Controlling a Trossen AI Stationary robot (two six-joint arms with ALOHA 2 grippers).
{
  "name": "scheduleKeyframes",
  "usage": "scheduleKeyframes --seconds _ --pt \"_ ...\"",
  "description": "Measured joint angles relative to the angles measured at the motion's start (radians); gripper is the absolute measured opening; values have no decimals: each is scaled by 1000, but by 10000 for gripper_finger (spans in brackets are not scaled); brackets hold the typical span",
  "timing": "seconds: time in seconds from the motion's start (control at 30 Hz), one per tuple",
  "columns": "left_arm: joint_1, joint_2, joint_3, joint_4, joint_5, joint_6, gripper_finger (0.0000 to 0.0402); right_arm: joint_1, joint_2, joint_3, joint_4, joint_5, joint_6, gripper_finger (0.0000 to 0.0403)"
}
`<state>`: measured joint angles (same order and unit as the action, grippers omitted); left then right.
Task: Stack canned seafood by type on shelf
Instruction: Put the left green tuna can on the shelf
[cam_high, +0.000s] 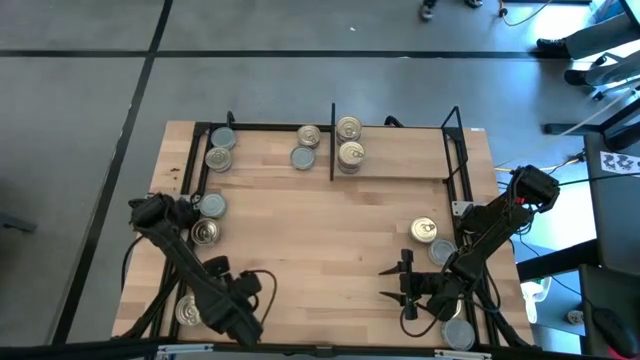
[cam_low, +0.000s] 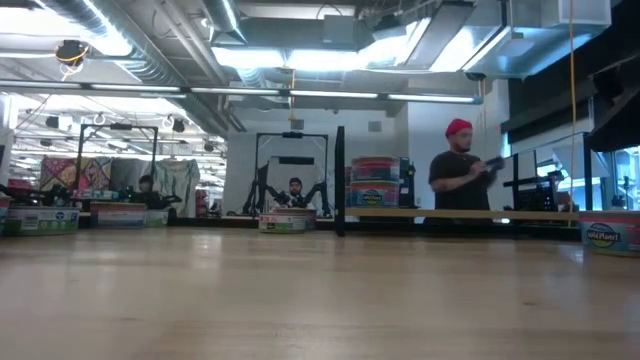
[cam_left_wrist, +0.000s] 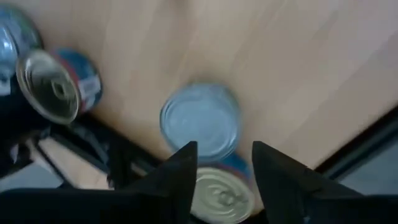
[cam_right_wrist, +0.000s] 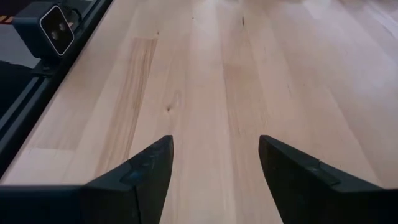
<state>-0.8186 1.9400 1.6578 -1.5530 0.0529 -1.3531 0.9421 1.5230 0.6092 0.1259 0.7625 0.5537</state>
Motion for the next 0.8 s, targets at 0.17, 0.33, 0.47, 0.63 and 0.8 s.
scheduleKeyframes --seconds 0.17,0.33,0.47,0.63,0.8 --pt "-24 0 -112 68 119 20 100 0 0 0 3 -3 0 237" --pt "-26 0 -206 138 161 69 60 0 0 0 3 5 0 237" --pt "-26 0 -280 223 164 126 31 0 0 0 3 5 0 237" --pt "-19 0 -341 286 155 163 4 0 0 0 4 6 0 237" --pt "-8 0 -343 300 98 197 6 0 0 0 3 7 -1 237"
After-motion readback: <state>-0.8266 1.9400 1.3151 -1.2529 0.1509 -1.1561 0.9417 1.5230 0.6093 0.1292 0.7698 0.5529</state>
